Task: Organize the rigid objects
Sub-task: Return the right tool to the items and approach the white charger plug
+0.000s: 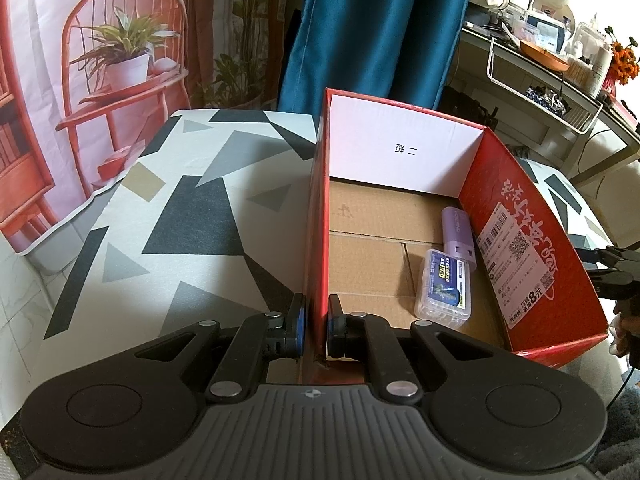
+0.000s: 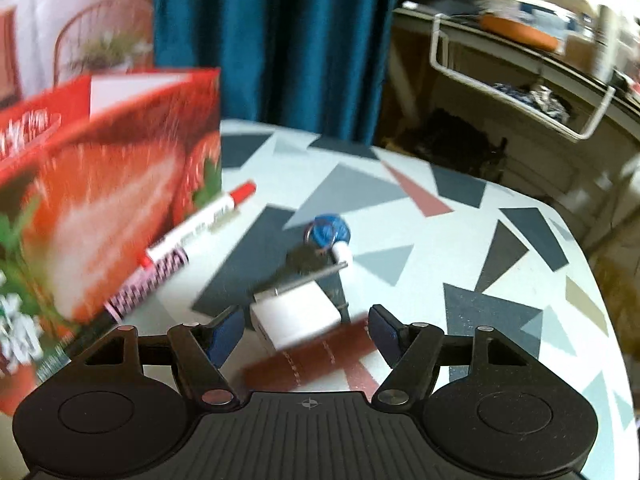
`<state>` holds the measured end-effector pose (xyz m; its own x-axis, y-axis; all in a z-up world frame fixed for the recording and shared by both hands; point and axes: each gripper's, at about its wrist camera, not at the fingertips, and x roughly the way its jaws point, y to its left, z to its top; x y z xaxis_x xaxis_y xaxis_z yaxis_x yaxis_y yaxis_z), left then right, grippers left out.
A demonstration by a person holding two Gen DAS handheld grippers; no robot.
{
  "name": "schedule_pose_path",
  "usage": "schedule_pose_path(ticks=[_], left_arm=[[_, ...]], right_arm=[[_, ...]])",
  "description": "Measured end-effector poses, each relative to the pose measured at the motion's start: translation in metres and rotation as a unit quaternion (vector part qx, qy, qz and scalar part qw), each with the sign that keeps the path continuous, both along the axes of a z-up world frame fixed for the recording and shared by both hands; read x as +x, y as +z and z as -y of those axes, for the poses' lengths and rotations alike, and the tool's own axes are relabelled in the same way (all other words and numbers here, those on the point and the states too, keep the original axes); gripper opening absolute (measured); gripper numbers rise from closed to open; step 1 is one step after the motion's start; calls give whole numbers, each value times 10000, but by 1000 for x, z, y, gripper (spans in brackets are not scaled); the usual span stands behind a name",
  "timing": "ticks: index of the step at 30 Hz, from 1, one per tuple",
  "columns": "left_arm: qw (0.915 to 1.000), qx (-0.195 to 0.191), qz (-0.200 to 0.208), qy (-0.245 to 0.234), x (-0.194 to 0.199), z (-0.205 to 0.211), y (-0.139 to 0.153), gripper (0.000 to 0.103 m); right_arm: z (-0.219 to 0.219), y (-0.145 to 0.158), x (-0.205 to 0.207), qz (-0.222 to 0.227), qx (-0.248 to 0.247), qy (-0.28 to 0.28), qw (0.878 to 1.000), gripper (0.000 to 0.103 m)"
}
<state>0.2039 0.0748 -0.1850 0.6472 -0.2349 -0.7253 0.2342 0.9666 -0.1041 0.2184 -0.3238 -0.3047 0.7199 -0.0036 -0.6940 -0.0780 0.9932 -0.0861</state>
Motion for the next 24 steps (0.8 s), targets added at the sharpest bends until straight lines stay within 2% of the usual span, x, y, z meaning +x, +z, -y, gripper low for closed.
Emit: schedule_pose_path(ticks=[13, 16, 21, 24], left_arm=[[10000, 30, -7, -7, 0, 1, 0, 11], [10000, 23, -8, -5, 0, 1, 0, 11], [10000, 17, -4, -1, 0, 2, 0, 11], [10000, 18, -3, -4, 0, 2, 0, 11]], right_arm=[[-15, -14, 25, -267, -250, 244, 9990, 62], [-14, -13, 23, -226, -161, 182, 9994, 54], [-22, -12, 13, -212, -159, 175, 9995, 53], [-29, -11, 4, -156, 64, 102, 9998, 53]])
